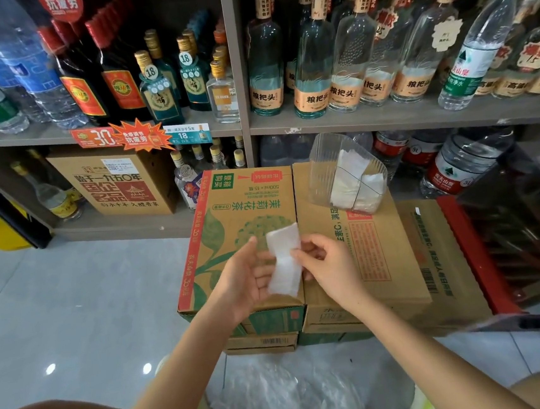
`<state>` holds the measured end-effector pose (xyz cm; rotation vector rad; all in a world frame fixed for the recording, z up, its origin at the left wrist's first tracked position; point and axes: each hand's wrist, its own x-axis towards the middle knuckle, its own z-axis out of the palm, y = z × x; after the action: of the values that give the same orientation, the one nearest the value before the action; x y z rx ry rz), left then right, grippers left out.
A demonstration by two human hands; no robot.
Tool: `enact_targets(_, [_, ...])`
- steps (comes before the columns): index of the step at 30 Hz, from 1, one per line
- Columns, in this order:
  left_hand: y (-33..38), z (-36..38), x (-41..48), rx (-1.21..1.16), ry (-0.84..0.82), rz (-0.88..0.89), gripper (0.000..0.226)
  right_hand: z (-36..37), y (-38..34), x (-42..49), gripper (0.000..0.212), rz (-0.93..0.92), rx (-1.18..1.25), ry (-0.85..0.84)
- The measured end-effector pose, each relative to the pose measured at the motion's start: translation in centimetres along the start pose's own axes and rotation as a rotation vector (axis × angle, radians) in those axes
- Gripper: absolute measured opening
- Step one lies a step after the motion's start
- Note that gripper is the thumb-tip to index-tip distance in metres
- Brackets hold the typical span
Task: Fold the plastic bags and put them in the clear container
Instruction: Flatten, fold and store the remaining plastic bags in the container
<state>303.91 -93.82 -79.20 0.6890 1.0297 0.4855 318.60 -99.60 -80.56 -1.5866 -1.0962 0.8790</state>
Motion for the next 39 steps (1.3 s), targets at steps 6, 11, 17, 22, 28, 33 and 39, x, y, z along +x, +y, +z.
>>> enact_targets(6, [1.1,-0.4,-0.3,0.017,-0.095,0.003,0.017,-1.6,0.8,0.2,0.020,-0.367,-0.294,-0.132])
enact_targets(11, [1.0,0.0,-0.6,0.160,-0.051,0.118,0.046,-2.8,0.7,-0.1,0.026,-0.381,-0.347,-0.197])
enact_targets(17, [0.8,1.5,0.1,0.332,-0.041,0.339,0.048,-4.2,-0.7,0.0,0.027,0.306,0.356,-0.182])
enact_targets(22, [0.6,3.8,1.4,0.442,-0.061,0.461,0.049,-5.3,-0.4,0.9,0.010,0.405,0.344,-0.137])
enact_targets(28, [1.3,6.7,3.4,0.569,-0.026,0.538,0.040,-9.5,0.0,2.6,0.003,0.371,0.253,0.035])
enact_targets(33, [3.8,8.7,6.8,0.846,0.316,0.773,0.041,-14.9,0.1,5.4,0.004,0.345,0.195,0.171])
enact_targets(39, [6.8,11.3,10.6,0.681,0.214,0.621,0.069,-17.1,0.0,10.2,0.009,0.358,0.103,0.238])
